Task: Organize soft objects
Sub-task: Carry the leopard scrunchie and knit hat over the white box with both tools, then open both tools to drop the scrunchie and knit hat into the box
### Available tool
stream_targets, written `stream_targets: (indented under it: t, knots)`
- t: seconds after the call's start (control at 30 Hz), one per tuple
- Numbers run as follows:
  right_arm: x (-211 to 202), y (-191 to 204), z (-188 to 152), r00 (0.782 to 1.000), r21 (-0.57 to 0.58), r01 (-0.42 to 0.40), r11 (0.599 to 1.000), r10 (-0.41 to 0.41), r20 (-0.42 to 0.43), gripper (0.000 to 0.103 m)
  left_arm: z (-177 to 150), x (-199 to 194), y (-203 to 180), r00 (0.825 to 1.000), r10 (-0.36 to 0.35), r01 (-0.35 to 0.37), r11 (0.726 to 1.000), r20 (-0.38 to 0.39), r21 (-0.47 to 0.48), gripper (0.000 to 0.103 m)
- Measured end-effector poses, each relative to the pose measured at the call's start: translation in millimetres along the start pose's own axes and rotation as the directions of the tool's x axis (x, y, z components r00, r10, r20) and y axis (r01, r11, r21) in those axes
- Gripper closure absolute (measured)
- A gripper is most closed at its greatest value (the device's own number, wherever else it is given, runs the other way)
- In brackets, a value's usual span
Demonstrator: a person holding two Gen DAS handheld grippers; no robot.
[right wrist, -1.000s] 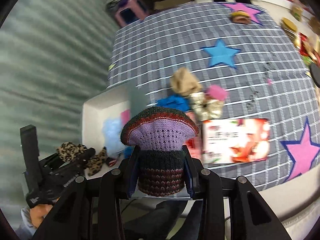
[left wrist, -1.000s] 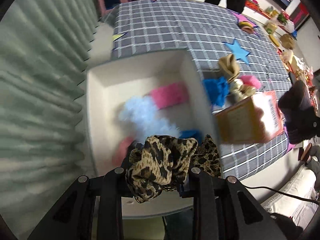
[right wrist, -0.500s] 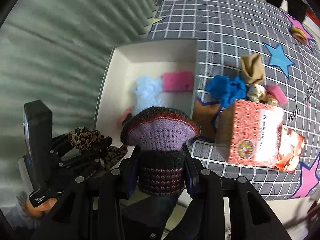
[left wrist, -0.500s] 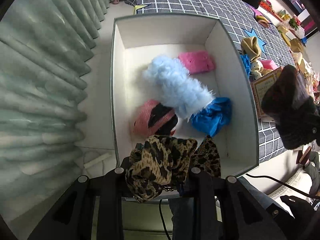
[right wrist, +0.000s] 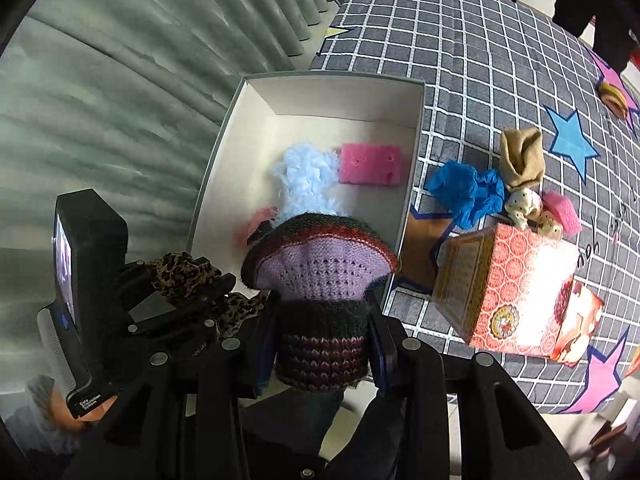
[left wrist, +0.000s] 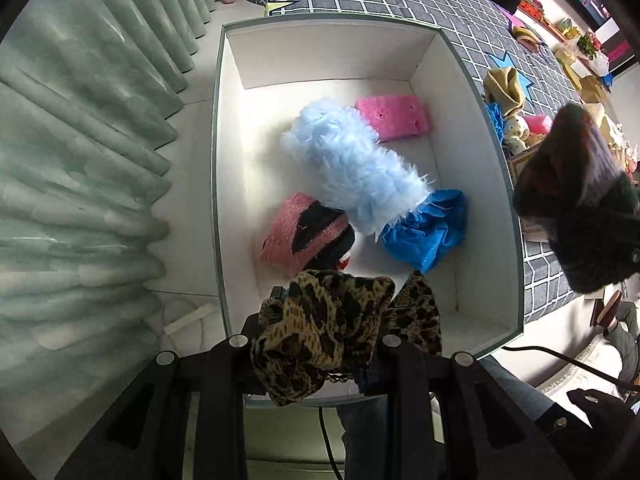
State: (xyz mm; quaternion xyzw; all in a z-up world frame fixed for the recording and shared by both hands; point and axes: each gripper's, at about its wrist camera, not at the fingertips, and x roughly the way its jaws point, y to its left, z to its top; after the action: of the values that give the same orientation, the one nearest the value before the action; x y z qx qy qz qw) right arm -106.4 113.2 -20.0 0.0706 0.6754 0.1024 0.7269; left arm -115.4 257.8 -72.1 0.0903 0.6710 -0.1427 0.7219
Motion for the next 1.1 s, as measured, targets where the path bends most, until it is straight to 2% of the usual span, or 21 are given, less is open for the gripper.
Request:
stream_targets:
  t: [0.9, 0.97, 1.03, 1.07, 1.1]
  knots:
    - [4.9, 3.5, 12.7, 1.000, -0.052, 0.006, 0.999, -0.006, -0.005, 0.063, 4.9, 6.3, -10.7, 1.000, -0.004, 0.004, 1.000, -0.012, 0.022, 0.072]
    - [6.1, 4.2, 14.7, 1.000, -0.055, 0.004, 0.998, -0.005, -0.004, 0.063, 4.8, 5.8, -11.4, 1.000, -0.007, 0.007, 1.000, -0.006, 0.027, 0.069]
    - [5.4, 3.6, 15.8, 1.000, -0.049, -0.008, 0.999, 0.008, -0.005, 0.059, 4.8, 4.6, -11.6, 1.000, -0.008, 0.008, 1.000, 0.004, 0.028, 0.063]
    - [4.1, 2.1, 16.7, 1.000, -0.039, -0.021, 0.999, 0.021, -0.002, 0.058, 5.0, 4.2, -11.7, 1.000, -0.014, 0.014, 0.999, 0.006, 0.034, 0.054]
    - [2.2, -0.9, 17.6, 0.999, -0.023, -0.039, 0.999, 0.039, 0.003, 0.048, 4.8, 3.8, -11.1, 1.000, -0.024, 0.024, 0.999, 0.005, 0.030, 0.042]
